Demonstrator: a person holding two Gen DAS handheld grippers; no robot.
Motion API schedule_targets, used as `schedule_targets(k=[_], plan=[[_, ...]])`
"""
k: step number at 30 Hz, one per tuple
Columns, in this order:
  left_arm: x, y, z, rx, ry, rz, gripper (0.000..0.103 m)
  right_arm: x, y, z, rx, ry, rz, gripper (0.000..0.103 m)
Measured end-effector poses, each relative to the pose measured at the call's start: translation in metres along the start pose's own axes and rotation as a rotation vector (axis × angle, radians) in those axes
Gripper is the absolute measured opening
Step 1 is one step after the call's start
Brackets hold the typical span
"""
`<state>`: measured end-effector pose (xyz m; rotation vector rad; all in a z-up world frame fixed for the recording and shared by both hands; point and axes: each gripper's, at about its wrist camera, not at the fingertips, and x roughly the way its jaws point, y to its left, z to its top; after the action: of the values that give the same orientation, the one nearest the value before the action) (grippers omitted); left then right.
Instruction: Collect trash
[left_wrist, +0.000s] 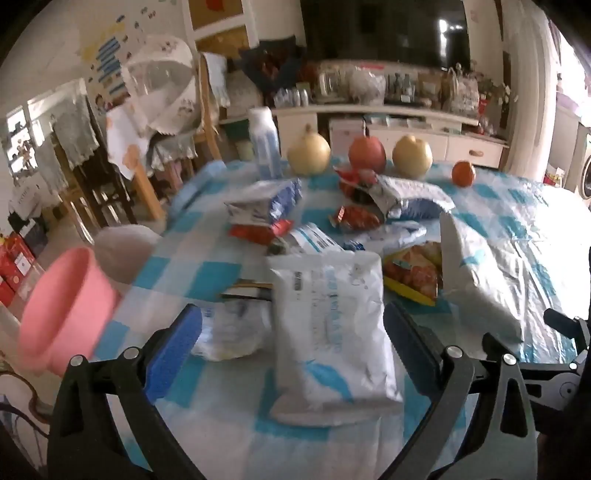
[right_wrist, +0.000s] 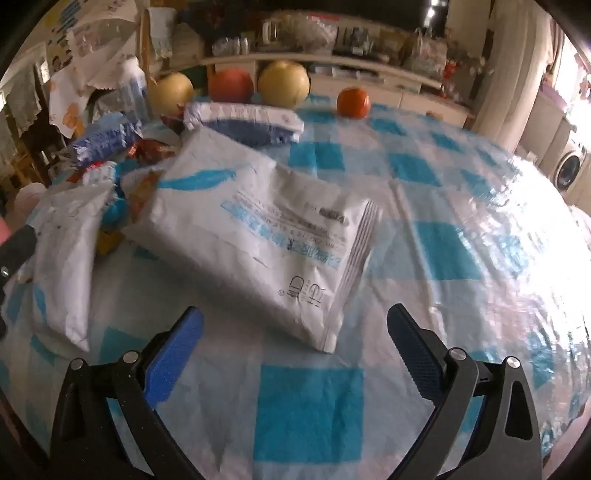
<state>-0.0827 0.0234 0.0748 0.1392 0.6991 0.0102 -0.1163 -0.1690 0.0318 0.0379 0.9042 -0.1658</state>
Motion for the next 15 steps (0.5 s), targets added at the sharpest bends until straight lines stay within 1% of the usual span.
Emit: schedule_targets(k=[5,8,15], plan=[[-0.036,0.03,0.003,-0.018,-0.049,0.013,0.099,-0.035,0.005,-0.006,-0.002,-0.087,-0.007,0.098],[-0.059,0.045,0.001,-0.028,-0.083,0.026,0.099,-0.059,0.017,-0.013,-0.035,-0.133,-0.014,0.098],[-0.107,0.084,-0.004,-0.052,-0.156,0.073,0.099,-0.103,0.043,-0.033,-0.082,-0.192,0.001,0.098]])
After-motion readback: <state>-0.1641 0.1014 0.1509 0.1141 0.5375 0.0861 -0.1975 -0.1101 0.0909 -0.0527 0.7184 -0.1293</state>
